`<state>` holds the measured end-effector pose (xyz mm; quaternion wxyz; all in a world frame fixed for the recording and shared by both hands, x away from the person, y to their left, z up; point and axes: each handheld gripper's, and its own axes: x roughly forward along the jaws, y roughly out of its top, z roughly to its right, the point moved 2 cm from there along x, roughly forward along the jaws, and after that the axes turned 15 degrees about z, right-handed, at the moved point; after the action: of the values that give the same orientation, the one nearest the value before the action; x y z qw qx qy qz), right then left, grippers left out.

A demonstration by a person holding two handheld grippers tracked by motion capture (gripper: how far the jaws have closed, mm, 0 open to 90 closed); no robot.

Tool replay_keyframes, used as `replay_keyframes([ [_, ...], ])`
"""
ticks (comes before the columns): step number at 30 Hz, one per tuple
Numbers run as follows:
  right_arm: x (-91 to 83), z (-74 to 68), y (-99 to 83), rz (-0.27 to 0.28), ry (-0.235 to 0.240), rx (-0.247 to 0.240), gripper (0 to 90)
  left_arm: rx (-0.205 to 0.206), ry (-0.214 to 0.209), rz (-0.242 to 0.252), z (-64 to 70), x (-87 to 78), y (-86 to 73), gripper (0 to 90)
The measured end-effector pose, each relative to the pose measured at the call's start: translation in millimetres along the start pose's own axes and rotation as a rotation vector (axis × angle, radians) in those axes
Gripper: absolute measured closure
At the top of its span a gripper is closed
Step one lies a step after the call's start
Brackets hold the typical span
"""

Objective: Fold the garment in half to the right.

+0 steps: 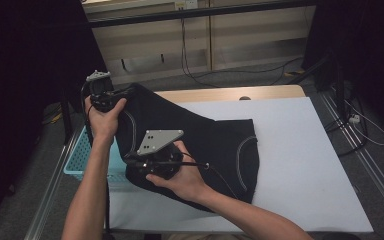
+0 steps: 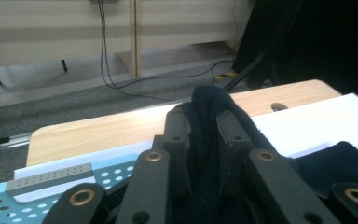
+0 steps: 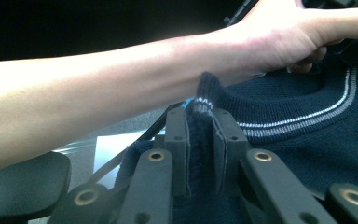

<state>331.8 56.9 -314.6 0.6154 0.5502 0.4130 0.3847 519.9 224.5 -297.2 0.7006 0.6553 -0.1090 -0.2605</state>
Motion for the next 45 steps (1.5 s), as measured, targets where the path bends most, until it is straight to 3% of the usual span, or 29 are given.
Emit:
replay_keyframes([
  [8,-1.3,1.1,-17.0,-0.016,-0.011,0.037,78.5,0.008,0.004,-0.034,3.4,8.3,-10.3,76.9],
  [18,-7.3,2.2,-30.9,-0.016,-0.024,0.068,78.4,0.009,-0.009,-0.041,15.4,17.9,-15.9,76.8],
  [27,-31.8,5.7,-38.4,-0.023,-0.047,0.071,78.3,0.017,-0.058,-0.043,38.8,31.3,-20.3,76.7],
  [31,-43.6,10.1,-41.0,-0.018,-0.053,0.100,78.3,0.024,-0.075,-0.048,49.6,38.1,-20.9,76.7],
  [45,-80.1,17.9,-52.1,-0.038,-0.106,0.085,78.3,0.017,-0.112,-0.058,81.8,63.2,-30.9,76.6],
])
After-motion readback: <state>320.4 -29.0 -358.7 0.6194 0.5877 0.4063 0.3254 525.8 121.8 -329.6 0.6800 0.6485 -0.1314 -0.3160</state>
